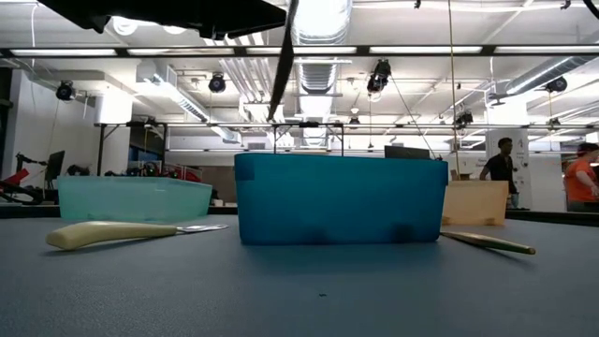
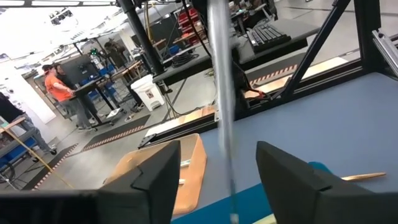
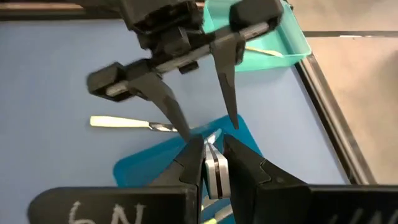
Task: Sort silverware by color (type)
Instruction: Put the blue and white knife into the orange bin
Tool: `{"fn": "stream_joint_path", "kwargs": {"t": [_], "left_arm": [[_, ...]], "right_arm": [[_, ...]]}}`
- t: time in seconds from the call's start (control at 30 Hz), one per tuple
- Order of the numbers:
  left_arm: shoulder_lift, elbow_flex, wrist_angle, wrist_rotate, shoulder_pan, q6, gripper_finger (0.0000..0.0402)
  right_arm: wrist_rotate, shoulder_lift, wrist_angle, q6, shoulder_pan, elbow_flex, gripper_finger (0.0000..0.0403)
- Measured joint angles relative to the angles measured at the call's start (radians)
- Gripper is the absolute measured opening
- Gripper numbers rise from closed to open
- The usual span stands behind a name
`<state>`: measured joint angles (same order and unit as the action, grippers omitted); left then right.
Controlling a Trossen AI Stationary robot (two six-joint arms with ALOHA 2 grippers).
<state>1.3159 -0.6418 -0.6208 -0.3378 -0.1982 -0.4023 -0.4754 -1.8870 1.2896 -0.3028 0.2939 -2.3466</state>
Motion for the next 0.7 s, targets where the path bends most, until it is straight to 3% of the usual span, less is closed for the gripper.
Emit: {"fn": "stream_joint_path", "kwargs": {"t": [0.33,0.53,0.7], "left_arm": [[-0.059,0.002,0.065,-0.075,-0.002,-0.006,0.0238],[-0.131,0.022,0.078,-0.075,-0.014,0.010,0.0239],[-0.208,0.024,0.167,-0.075,-0.018,0.039,0.0239]], "right_arm": [[-0.191,0.018,0.286,-0.034,-0.067,0.000,0.0033],[-0.289,0.035,0.266,0.226,-0.160,0.009,0.0033],[-0.310,0.044,0.279,0.305,-0.243,0.059,0.0034]]}}
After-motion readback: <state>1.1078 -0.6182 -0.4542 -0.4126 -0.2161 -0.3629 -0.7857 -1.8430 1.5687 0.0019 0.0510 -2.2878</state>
